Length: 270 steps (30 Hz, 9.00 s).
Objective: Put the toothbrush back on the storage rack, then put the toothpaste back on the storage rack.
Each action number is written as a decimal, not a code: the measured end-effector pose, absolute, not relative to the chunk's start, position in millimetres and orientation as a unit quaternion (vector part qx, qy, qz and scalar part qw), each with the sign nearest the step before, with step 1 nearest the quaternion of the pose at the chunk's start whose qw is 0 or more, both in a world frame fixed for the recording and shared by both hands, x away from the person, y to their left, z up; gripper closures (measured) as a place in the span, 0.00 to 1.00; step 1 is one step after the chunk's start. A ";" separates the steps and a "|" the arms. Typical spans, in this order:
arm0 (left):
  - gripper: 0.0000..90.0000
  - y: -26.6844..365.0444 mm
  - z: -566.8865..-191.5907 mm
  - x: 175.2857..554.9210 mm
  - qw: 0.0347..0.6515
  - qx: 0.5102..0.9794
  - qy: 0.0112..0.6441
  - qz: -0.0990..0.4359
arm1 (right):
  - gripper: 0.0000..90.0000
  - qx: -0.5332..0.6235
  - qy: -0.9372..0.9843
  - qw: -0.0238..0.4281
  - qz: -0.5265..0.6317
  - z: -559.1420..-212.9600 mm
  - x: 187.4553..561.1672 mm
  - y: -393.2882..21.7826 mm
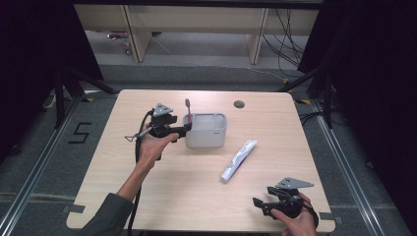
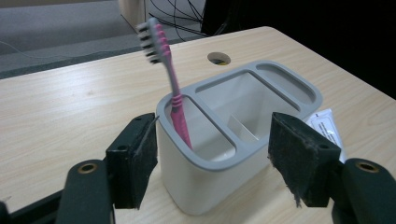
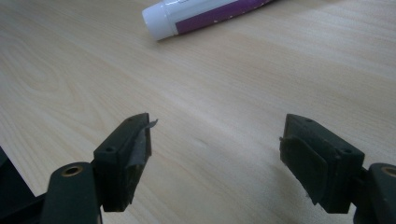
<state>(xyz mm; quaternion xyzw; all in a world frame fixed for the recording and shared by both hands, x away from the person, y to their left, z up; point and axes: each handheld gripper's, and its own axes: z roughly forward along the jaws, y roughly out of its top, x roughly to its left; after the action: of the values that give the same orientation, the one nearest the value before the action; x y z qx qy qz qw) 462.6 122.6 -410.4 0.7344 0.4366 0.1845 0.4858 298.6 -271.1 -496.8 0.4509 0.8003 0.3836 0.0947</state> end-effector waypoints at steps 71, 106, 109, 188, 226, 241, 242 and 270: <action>0.27 184.0 -472.0 304.4 0.451 0.787 0.402 0.129 | 0.28 0.469 0.788 0.093 0.389 -495.6 300.5 -267.9; 0.26 191.6 -490.3 246.8 0.435 0.799 0.392 0.134 | 0.28 0.485 0.777 0.120 0.383 -485.4 324.3 -270.3; 0.26 193.1 -491.2 245.0 0.433 0.800 0.394 0.134 | 0.28 0.502 0.769 0.110 0.380 -483.3 326.9 -268.8; 0.25 186.3 -496.1 224.6 0.413 0.829 0.352 0.134 | 0.19 0.586 0.769 0.096 0.239 -479.8 447.3 -178.3; 0.27 184.8 -497.0 222.2 0.409 0.833 0.349 0.131 | 0.64 0.520 0.844 0.063 0.118 -470.0 457.0 -179.3; 0.27 183.8 -498.1 221.2 0.411 0.831 0.351 0.128 | 0.82 0.501 0.858 0.078 0.086 -463.3 466.3 -181.1; 0.27 184.0 -498.2 221.5 0.413 0.831 0.350 0.128 | 0.82 0.501 0.858 0.078 0.086 -463.3 466.3 -181.1; 0.27 184.2 -499.3 220.3 0.410 0.833 0.350 0.128 | 0.82 0.484 0.871 0.066 0.044 -474.2 482.4 -178.3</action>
<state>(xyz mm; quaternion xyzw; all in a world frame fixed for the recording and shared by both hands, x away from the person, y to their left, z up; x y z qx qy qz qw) 220.3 184.2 -499.3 0.8325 0.3502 0.1276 0.4098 482.4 -178.3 -474.2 0.4844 0.8712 0.0445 0.0657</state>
